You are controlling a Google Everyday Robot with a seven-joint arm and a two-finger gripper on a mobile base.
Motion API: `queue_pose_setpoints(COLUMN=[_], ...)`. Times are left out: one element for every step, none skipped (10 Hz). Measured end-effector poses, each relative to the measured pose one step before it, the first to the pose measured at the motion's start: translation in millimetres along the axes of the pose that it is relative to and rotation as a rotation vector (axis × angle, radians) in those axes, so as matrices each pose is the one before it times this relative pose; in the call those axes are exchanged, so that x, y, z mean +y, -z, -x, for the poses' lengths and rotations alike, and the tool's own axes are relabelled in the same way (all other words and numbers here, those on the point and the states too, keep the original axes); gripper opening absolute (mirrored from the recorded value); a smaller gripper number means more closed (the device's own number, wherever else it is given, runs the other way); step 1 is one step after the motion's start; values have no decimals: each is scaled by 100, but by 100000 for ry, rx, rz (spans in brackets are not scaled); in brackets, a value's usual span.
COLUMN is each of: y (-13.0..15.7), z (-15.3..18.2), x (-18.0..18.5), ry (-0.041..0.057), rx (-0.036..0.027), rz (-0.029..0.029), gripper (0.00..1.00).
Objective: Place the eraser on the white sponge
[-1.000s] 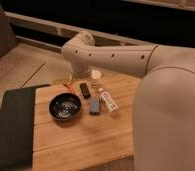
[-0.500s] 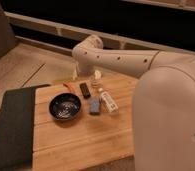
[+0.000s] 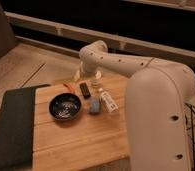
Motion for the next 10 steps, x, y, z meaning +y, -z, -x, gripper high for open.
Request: queue_pose_setpoints(y=[11, -104, -697, -653, -1113, -1501, -1289, -1020, -887, -682], z=[25, 25, 398, 477, 359, 271, 98, 35, 116, -3], x=[-27, -88, -391, -373, -475, -398, -283, -322, -266, -161], ry=[-65, -771, -3547, -2194, -1757, -1369, -557, 7, 724, 1280], rx=[-136, 18, 467, 542, 1887, 3295, 3358, 3075, 3336, 3046], rz=[65, 760, 3381, 2272, 1955, 1717, 833, 202, -281, -1010], gripper=[65, 65, 65, 65, 65, 65, 65, 65, 65, 65])
